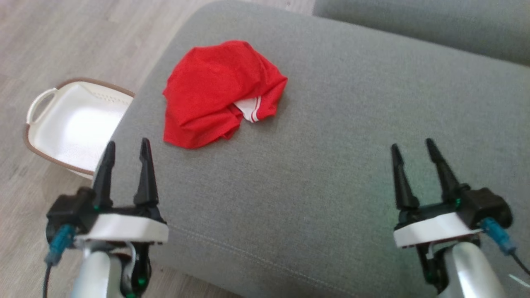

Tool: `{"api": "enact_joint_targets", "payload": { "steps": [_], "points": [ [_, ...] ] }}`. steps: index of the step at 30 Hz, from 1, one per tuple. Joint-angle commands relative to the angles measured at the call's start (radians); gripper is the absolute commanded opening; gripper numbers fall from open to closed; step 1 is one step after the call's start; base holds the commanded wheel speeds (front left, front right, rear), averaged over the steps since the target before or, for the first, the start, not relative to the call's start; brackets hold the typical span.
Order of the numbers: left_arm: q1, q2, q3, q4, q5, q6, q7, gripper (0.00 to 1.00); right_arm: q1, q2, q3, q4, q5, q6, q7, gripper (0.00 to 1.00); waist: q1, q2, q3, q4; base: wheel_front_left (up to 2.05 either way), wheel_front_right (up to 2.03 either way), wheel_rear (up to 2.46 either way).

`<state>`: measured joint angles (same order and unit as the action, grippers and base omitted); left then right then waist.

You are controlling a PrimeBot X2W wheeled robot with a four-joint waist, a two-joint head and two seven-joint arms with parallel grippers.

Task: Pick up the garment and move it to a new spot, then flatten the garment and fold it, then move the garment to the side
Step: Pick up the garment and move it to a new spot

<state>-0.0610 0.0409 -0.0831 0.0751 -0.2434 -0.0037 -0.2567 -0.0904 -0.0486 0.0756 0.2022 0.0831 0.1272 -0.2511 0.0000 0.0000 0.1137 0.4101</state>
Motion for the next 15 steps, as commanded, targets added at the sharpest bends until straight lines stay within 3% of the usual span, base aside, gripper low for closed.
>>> {"api": "enact_joint_targets", "payload": {
  "steps": [1,6,10,15],
  "points": [
    [-0.064,0.01,0.043,-0.022,0.013,-0.009,-0.005,1.0,-0.035,-0.002,0.009,-0.04,-0.011,0.003,-0.009,1.0,0.0,0.0,0.026,-0.014,0.0,0.0,0.0],
    [-0.168,0.043,0.088,0.078,0.046,-0.047,-0.005,1.0,-0.081,-0.002,-0.075,-0.093,-0.056,0.003,0.013,1.0,0.0,0.0,0.106,-0.036,0.0,0.0,0.0],
    [-0.294,0.08,0.089,0.245,0.044,-0.074,-0.003,1.0,-0.117,-0.002,-0.157,-0.159,-0.101,0.003,0.047,1.0,0.0,0.0,0.167,-0.04,0.0,0.0,0.0],
    [-0.467,0.126,0.066,0.474,0.012,-0.106,0.092,1.0,-0.148,-0.002,-0.222,-0.254,-0.158,0.003,0.101,1.0,0.0,0.0,0.235,-0.048,0.0,0.0,0.0]
  ]
}}
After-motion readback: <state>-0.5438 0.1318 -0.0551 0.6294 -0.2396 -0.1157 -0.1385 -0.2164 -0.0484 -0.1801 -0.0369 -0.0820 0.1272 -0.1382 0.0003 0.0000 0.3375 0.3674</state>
